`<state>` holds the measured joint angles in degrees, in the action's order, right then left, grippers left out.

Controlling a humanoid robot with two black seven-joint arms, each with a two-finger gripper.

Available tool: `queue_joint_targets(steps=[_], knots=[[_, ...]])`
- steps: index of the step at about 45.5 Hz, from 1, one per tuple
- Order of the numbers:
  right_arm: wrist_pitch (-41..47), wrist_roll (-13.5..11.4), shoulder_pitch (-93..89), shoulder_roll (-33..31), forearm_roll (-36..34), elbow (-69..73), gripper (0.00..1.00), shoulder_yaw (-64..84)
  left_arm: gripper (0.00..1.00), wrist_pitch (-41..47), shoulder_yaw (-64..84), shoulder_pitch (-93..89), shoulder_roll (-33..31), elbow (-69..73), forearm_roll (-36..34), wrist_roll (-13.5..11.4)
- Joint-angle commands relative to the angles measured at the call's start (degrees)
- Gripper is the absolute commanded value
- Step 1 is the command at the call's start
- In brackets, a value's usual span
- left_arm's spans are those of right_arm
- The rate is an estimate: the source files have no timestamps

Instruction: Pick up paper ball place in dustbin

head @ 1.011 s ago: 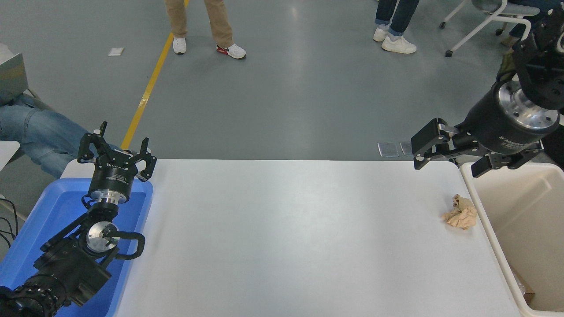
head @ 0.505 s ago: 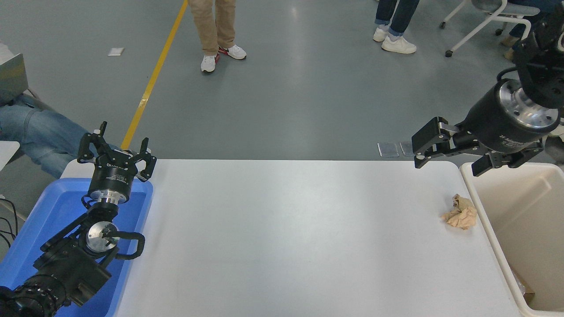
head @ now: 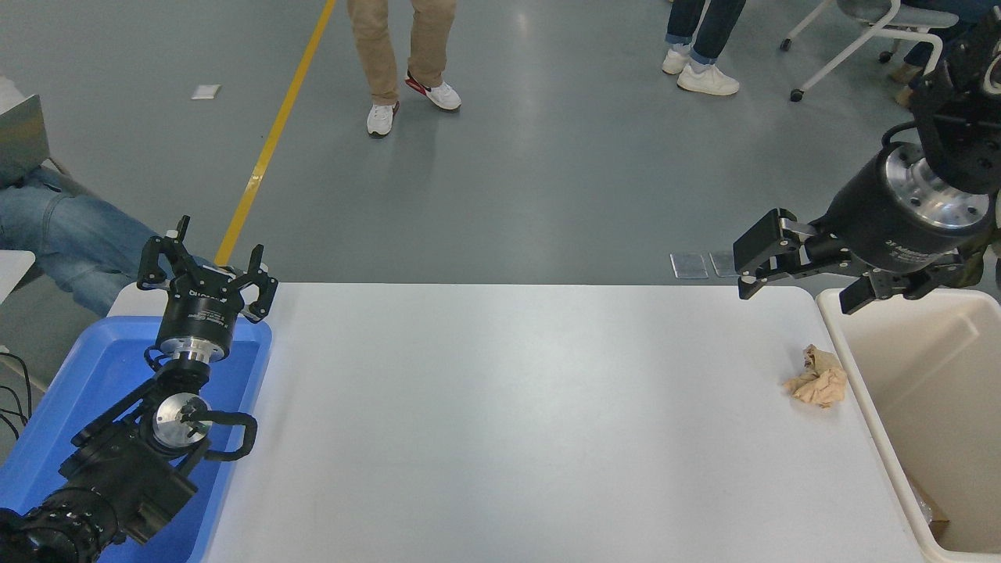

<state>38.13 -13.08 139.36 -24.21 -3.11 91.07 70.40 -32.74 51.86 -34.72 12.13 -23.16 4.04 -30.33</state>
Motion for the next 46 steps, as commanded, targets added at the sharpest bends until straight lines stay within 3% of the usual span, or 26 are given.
queue_joint_targets(steps=[1,46], knots=[[-0.08,0.07,-2.95,0.31,-0.32,-2.56,1.0,-0.27,0.99,-0.04,0.0,0.0,0.0,0.05,0.0,0.01],[-1.3,0.16,-7.69,-1.63,0.03,-6.61,1.0,0.35,0.99,-0.04,0.0,0.0,0.0,-0.04,0.0,0.01]])
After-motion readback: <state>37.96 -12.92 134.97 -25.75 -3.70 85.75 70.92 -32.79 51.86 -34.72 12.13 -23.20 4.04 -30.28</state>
